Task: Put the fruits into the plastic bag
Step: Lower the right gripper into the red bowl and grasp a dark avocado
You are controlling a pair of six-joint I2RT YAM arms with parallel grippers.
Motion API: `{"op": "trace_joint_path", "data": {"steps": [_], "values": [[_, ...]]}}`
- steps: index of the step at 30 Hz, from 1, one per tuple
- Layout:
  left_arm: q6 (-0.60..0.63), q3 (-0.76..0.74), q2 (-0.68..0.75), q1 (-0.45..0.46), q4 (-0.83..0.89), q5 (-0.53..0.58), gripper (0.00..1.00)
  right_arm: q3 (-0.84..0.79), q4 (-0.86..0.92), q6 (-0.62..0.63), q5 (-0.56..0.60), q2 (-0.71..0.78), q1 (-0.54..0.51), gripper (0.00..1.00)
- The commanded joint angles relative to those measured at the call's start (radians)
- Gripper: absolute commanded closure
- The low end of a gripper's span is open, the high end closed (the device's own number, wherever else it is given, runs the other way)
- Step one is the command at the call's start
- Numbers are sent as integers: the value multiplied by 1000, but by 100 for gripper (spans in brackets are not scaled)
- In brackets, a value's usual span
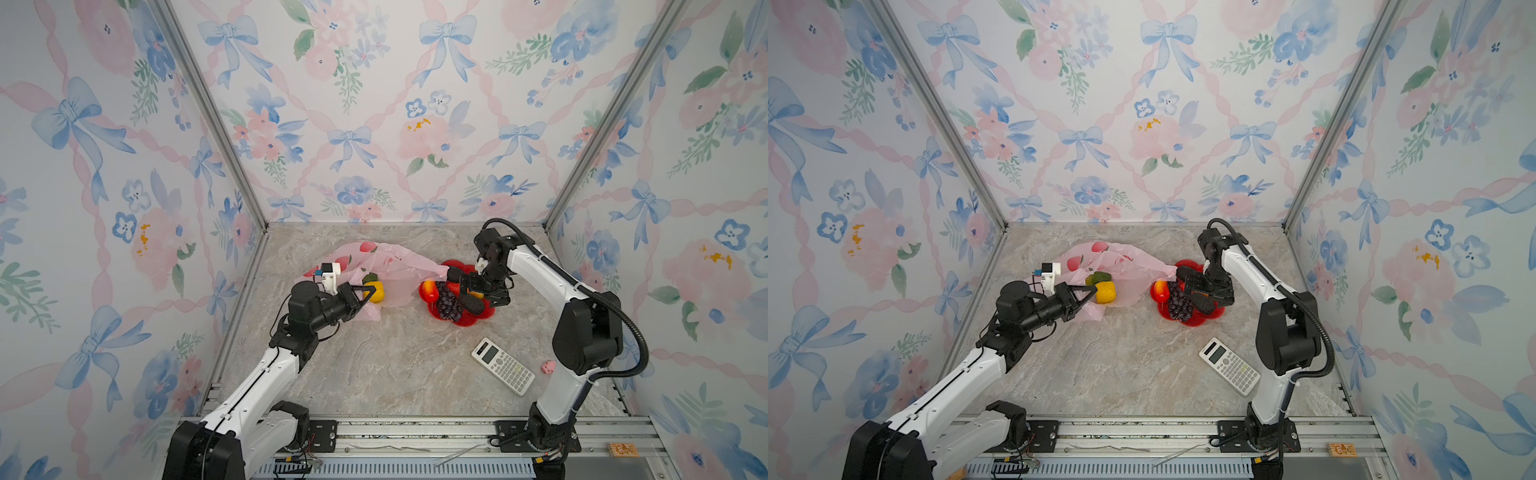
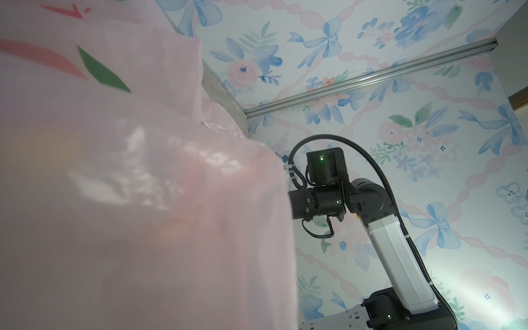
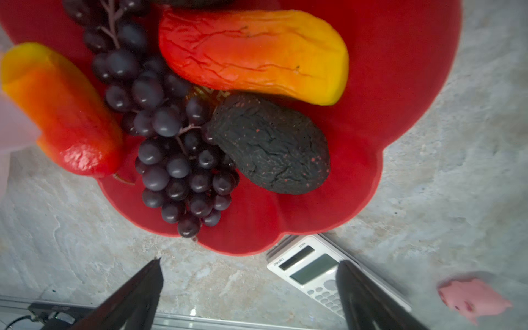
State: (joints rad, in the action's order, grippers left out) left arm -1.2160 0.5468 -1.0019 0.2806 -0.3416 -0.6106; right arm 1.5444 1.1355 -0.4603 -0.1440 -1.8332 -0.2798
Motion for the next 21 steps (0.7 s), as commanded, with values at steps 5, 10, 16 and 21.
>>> {"op": "trace_joint_path", "data": {"steps": [5, 10, 16, 21], "values": [[4, -6, 2, -9, 2, 9, 100, -45, -156, -222, -14, -6, 14, 4], [7, -3, -3, -9, 1, 9, 100, -74, -199, -277, 8, -12, 26, 4], [10, -8, -12, -19, 1, 0, 100, -76, -212, -315, 34, -32, 30, 4], [13, -2, -22, -29, 1, -12, 100, -84, -233, -340, 37, -48, 30, 4]]}}
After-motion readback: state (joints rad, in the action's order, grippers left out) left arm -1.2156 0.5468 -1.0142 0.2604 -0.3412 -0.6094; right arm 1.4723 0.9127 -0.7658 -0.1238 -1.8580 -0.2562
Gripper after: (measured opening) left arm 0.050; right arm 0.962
